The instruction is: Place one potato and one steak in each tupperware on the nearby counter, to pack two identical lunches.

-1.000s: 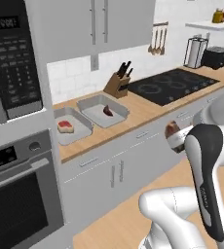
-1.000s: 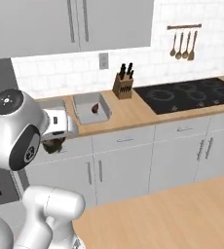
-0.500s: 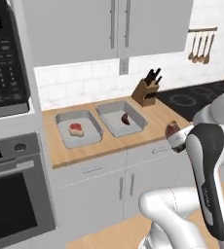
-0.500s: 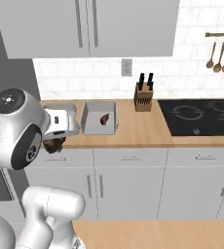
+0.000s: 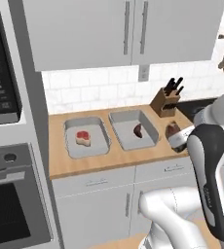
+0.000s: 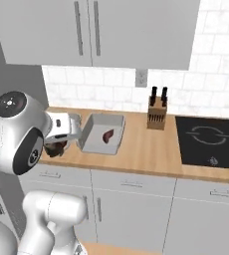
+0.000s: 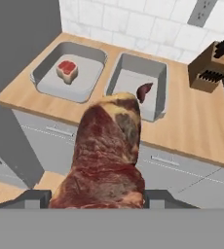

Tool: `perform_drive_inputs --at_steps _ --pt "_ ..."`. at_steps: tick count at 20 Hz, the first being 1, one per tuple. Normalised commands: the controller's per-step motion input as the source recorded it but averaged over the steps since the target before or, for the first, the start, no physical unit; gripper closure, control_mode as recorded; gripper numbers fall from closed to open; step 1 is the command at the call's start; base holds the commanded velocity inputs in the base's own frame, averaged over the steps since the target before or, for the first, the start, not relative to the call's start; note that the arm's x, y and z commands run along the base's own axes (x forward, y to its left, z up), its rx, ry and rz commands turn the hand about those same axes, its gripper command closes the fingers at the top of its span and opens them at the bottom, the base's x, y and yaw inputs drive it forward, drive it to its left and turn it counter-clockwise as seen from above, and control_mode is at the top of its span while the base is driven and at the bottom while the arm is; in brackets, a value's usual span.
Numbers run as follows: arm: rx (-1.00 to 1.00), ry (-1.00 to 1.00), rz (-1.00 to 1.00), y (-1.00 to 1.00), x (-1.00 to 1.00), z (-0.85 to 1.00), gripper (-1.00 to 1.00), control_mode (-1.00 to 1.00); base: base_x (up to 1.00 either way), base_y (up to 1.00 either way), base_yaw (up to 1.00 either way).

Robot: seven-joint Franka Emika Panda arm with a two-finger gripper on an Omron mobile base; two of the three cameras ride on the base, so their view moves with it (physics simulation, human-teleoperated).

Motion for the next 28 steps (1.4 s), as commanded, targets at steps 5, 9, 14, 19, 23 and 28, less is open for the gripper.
perform_drive_inputs --at_steps 5,9,14,19,23,28 --pt "0.00 0.00 0.00 0.00 0.00 0.00 1.00 1.00 0.58 -0.19 0.29" --pt "0.00 0.00 0.00 0.00 0.00 0.00 1.00 1.00 0.55 -0.40 0.10" --pt "0.00 0.00 0.00 0.00 0.00 0.00 1.00 1.00 0.00 0.00 0.01" --pt "0.01 0.00 0.03 0.00 0.38 -0.10 1.00 -1.00 0.00 0.00 0.00" --pt "0.01 0.01 0.05 0.00 0.88 -0.26 1.00 -1.00 0.00 0.00 0.00" --pt "0.00 0.29 0.00 0.00 1.00 -0.40 1.00 -1.00 0.00 0.00 0.00"
